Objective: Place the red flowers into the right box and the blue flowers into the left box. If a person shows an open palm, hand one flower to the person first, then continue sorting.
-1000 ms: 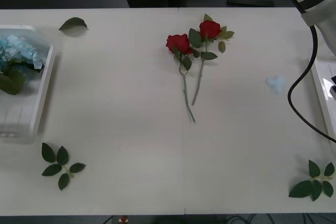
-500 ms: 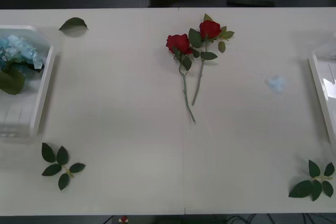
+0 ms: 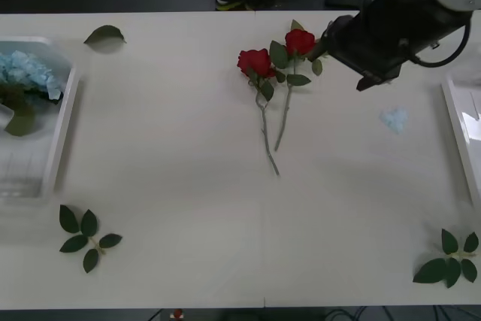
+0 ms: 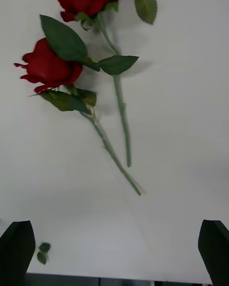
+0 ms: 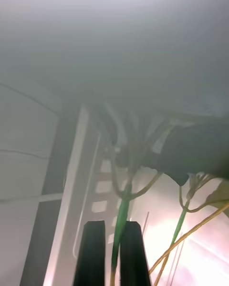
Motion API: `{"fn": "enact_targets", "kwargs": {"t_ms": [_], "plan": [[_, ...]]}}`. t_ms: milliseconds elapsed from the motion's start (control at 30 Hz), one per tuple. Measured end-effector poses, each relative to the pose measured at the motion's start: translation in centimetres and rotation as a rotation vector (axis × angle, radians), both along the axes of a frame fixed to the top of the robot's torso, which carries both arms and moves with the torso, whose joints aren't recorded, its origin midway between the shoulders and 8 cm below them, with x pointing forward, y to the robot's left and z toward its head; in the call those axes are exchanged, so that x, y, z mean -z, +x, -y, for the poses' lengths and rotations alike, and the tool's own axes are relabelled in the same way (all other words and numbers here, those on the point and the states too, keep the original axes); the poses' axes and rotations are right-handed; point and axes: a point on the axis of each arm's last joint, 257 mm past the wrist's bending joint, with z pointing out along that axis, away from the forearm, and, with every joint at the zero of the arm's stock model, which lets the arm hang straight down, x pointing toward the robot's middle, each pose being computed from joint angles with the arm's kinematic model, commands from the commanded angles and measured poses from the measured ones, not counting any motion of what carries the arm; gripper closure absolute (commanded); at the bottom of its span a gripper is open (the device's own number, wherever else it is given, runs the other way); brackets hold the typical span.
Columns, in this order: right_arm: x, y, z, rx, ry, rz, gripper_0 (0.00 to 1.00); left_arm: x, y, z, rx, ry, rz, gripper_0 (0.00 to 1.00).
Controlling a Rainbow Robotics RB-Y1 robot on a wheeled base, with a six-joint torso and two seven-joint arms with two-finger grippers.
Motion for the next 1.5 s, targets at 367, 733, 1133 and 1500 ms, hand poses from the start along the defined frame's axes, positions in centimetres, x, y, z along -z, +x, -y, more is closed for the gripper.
{"fn": "enact_targets", "kwargs": {"t_ms": [367,733,1133,1500], "plan": [[10.4,6.5,-3.5,0.159,-0.035,0.034,0.0,0.6,0.1,0.3,0.002,-0.008,-0.003,0.0],[15.4,8.5,-1.0,0.145,-0.18,0.096,0.0,1.0,-0.4,0.6,0.052,0.031,-0.111,0.0],[15.4,11.7,-0.6,0.037,-0.239,0.242,0.0,0.4,-3.6,7.6,0.093,-0.106,-0.258,0.0],[16.4,11.3,-2.1,-0.002,-0.266,0.251,0.0,-2.8,-4.0,13.8,0.395,-0.236,-0.298,0.0]]}}
